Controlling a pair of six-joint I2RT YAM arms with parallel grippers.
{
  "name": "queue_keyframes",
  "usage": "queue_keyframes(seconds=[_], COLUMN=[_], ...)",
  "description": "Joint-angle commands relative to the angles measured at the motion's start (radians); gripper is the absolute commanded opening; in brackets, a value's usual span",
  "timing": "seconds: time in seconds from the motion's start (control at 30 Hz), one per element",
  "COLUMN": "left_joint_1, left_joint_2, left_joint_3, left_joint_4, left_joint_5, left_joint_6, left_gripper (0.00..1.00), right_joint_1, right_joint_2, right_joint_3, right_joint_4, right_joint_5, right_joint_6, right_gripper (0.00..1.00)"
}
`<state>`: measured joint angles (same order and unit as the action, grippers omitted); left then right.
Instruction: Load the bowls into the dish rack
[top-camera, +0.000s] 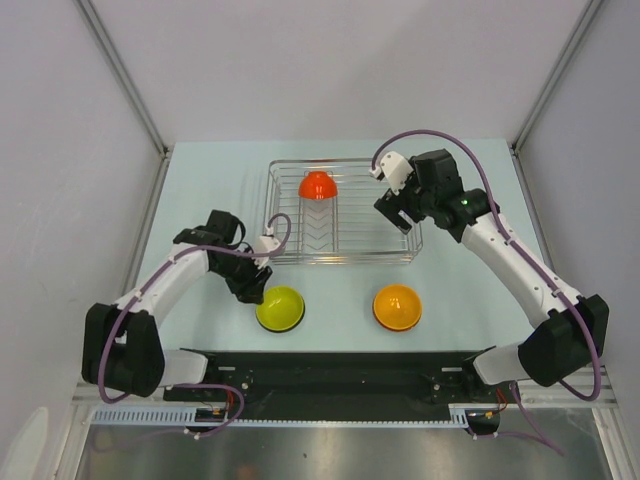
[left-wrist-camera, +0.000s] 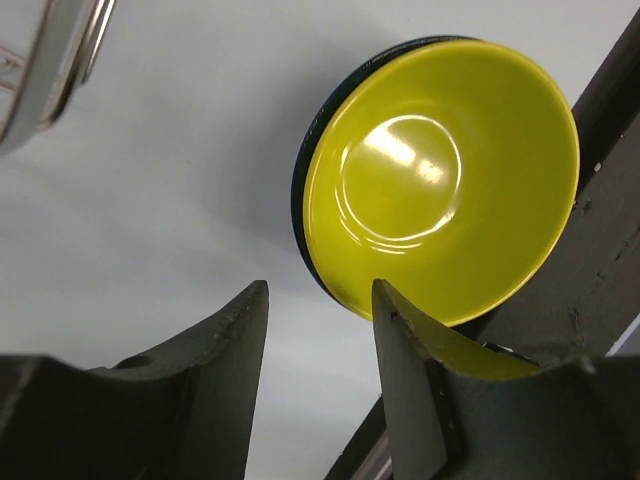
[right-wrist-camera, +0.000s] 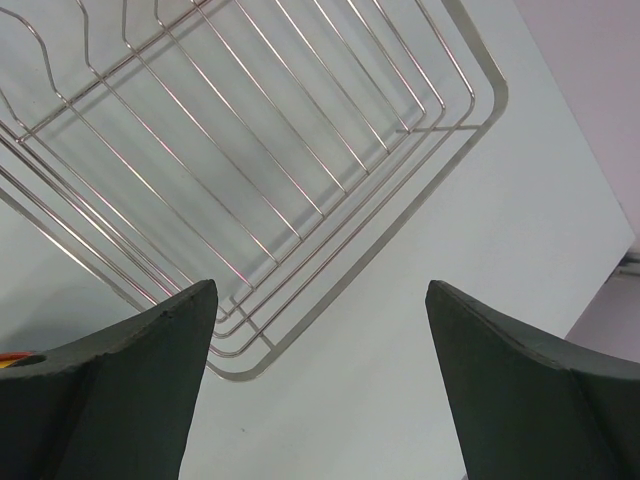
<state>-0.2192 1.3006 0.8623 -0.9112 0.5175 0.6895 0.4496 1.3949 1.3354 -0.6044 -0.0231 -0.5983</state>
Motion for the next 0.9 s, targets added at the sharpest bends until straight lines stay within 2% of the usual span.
queue_keyframes(seconds=[0.0,0.17,0.27,0.47,0.73,0.87], left_joint_1=[-0.037,-0.075,-0.089,-0.106,-0.123,-0.132], left_joint_2=[0.031,0.058,0.072,0.068,0.069,0.069], left_joint_3=[0.067,0.067,0.055,0.046,0.046,0.037], left_joint_4=[0.047,0.063,0.074,0.075,0.075,0.084], left_joint_5=[-0.004,-0.008,-0.017,-0.024,-0.034,-0.045], left_joint_6=[-0.027,-0.045,-0.053,-0.061,-0.076,-0.084], left_gripper=[0.50,0.43,0.32,0.22,0.14,0.05], right_joint_1=[-0.006,-0.006,-0.006,-0.006,0.003,0.004], right_joint_2=[-0.020,-0.022,-0.022,-0.022,-0.023,-0.027], right_joint_3=[-0.005,-0.010,-0.008,-0.007,-0.005,-0.007], right_joint_4=[0.034,0.040,0.043,0.043,0.043,0.043], right_joint_5=[0.012,0.009,0.003,-0.003,-0.001,0.000], right_joint_6=[0.015,0.015,0.020,0.022,0.023,0.022], right_gripper=[0.91,0.91,0.91,0.91,0.91,0.91])
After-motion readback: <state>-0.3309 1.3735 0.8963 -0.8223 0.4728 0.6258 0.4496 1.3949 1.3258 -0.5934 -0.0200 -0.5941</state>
